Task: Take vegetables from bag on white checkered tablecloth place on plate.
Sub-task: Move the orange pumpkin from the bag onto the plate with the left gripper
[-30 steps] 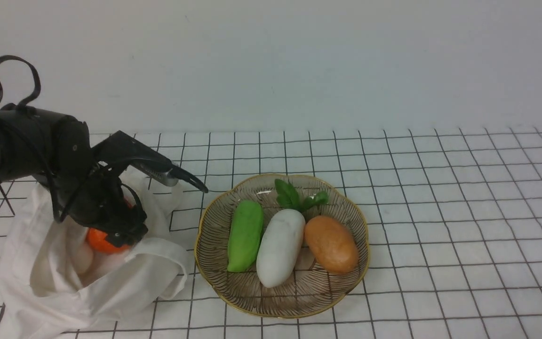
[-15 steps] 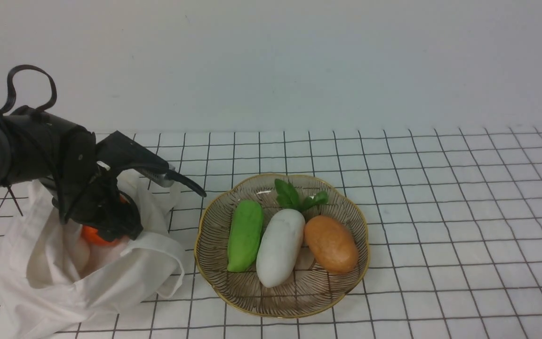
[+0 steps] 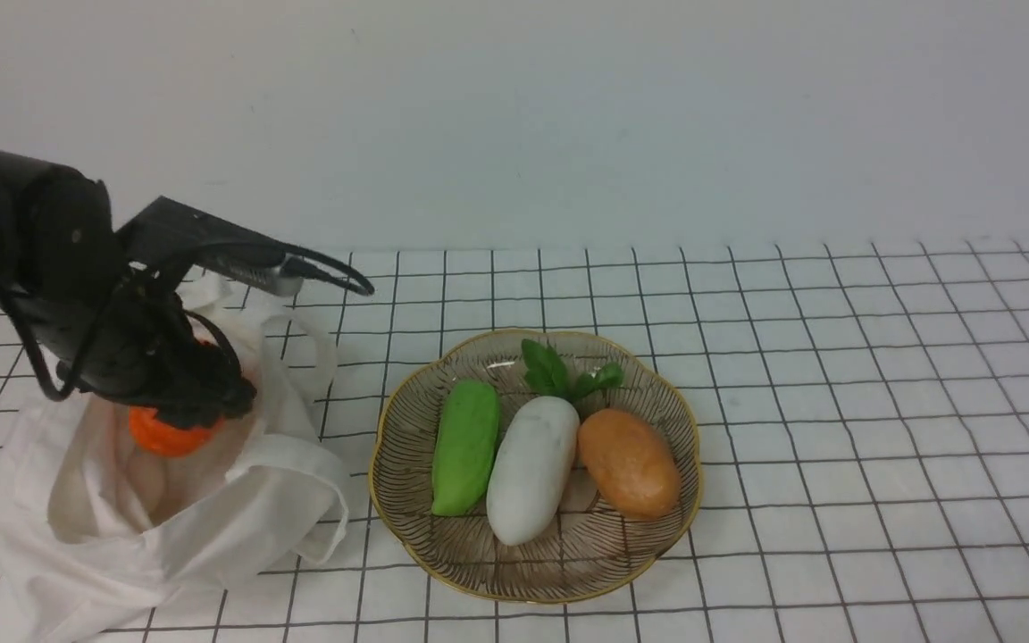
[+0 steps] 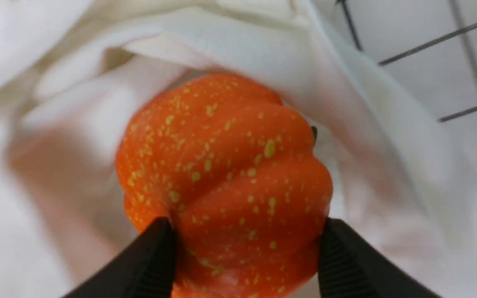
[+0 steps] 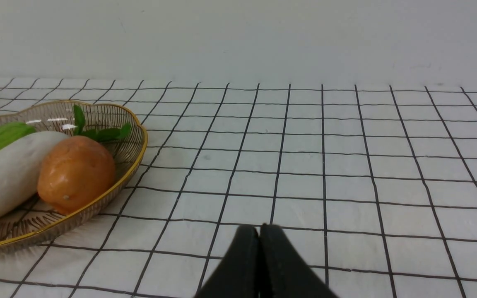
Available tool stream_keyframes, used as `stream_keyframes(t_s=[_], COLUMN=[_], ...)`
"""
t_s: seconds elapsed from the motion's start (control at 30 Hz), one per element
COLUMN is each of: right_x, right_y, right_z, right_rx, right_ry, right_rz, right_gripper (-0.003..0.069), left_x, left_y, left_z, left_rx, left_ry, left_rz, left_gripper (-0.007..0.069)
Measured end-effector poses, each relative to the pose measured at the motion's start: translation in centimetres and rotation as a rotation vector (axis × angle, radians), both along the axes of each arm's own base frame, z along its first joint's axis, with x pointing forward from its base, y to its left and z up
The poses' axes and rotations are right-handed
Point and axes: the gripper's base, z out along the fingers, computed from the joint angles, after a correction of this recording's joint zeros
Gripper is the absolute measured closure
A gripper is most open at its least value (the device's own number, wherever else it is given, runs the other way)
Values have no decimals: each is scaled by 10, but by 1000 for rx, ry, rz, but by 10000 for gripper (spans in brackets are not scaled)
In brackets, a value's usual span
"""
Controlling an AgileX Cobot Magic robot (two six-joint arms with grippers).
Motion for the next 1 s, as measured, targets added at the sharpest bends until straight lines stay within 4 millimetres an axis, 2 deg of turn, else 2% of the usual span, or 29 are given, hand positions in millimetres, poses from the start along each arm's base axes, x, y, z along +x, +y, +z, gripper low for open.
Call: stream_keyframes(t_s=[0.2,0.3,0.4,0.43,0.53,0.63,0.7,0.83,0.9,1.0], right_x=[0,0,0,0,0,0,0,0,0,0], right_y=[0,0,0,0,0,0,0,0,0,0], right_z=[0,0,0,0,0,0,0,0,0,0], right_rx=[0,0,0,0,0,0,0,0,0,0], right_ry=[0,0,0,0,0,0,0,0,0,0], right_rz=[0,0,0,0,0,0,0,0,0,0], right_gripper=[673,673,673,673,673,673,673,673,673,673], left_x=[-21,-33,-39,-39,-38,-29,-26,-14,-3,13], left_y=[-1,-7,-18,-18,-31,-55,-64,-99,-116,-124], left_z=[39,58,68,68,70,64,59,37,19,0], left_rx=[-81,-189,-324,-319,-447,-551,-580,-607,-612,-595], left_ry=[-91,-147,-166,-167,-168,-191,-192,-207,-239,-285], left_rz=[27,43,5,-4,-80,-246,-289,-453,-473,-419], left_gripper=[230,230,230,230,230,230,230,230,230,230])
